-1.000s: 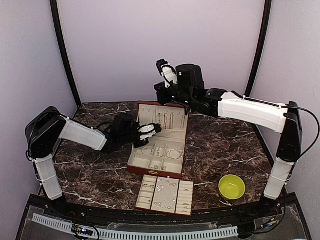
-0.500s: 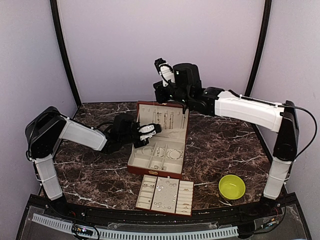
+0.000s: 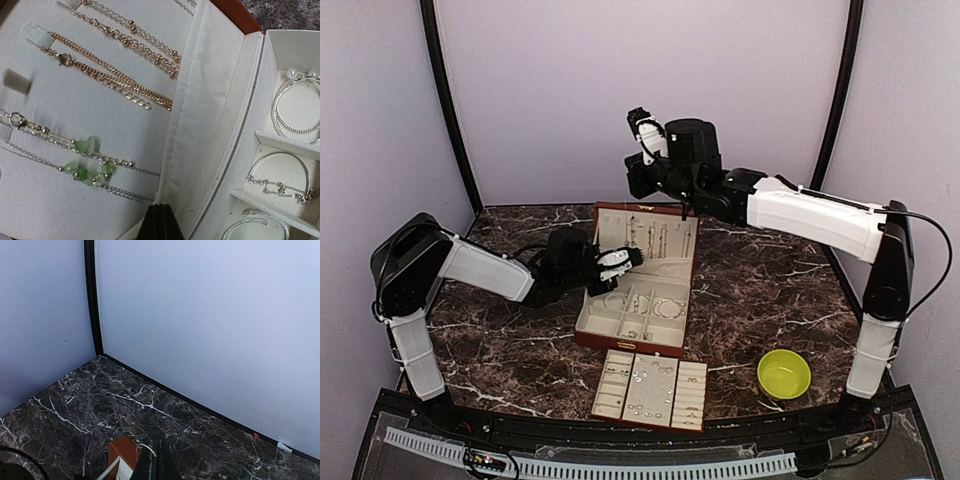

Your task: Organize the mixed jewelry

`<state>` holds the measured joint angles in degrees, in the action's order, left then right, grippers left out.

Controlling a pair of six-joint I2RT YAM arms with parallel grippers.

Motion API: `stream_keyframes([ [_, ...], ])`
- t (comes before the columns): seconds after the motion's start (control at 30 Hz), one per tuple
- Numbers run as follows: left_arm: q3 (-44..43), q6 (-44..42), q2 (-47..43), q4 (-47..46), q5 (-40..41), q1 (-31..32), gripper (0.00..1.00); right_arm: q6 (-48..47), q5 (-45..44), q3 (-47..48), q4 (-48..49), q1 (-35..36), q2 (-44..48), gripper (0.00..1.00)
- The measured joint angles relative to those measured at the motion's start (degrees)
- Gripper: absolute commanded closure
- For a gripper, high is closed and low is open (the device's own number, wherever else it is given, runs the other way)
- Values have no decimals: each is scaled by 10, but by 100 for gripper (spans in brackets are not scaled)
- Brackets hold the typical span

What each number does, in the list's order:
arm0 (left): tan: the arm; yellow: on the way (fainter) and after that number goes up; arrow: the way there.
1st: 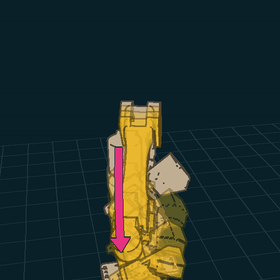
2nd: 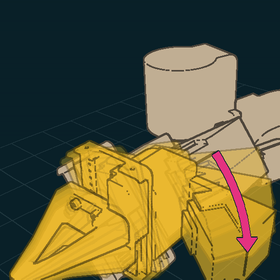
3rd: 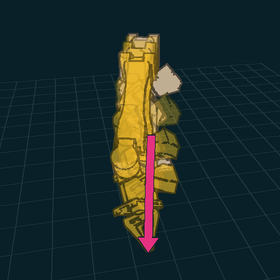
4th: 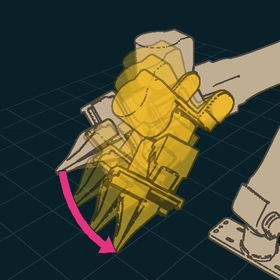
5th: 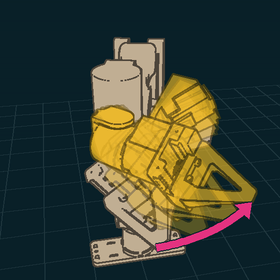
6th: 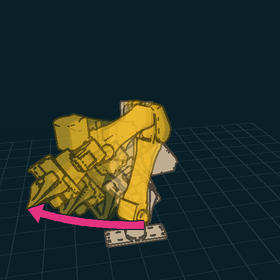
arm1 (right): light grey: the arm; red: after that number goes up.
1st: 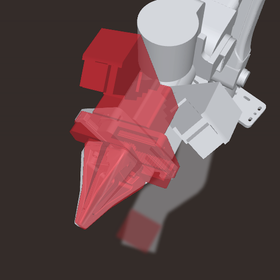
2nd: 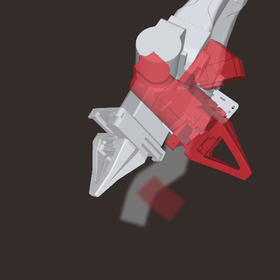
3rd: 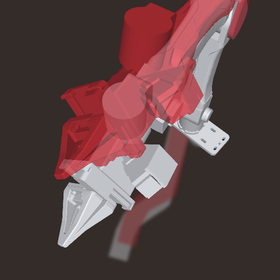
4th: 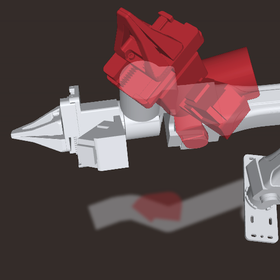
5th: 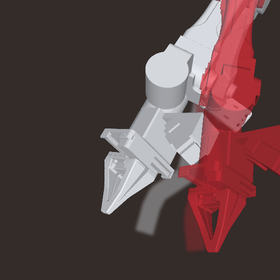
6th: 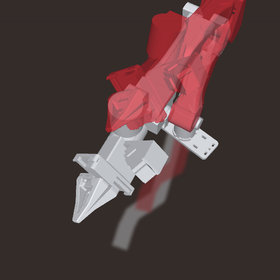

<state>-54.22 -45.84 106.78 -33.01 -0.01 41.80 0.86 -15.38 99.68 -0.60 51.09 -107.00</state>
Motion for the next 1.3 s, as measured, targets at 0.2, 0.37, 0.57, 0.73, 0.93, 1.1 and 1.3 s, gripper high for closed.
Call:
stream_keyframes([
  [0.2,0,0,0,0,1,0,100,0,-1,-3,-2,0,-8,100],
  [0.37,0,0,0,0,2,1,100,0,-1,-17,-1,0,-8,100],
  [0.57,0,-1,0,0,3,1,100,2,-1,-40,-3,0,-8,100],
  [0.73,0,-1,0,0,3,1,100,7,0,-57,-4,0,-8,100],
  [0.93,0,-2,0,0,3,1,100,14,0,-66,-5,0,-8,100],
  [1.1,0,-3,0,0,3,1,100,19,3,-80,-5,0,-5,100],
  [1.3,0,-4,0,0,5,2,100,26,5,-100,-5,0,-3,100],
])
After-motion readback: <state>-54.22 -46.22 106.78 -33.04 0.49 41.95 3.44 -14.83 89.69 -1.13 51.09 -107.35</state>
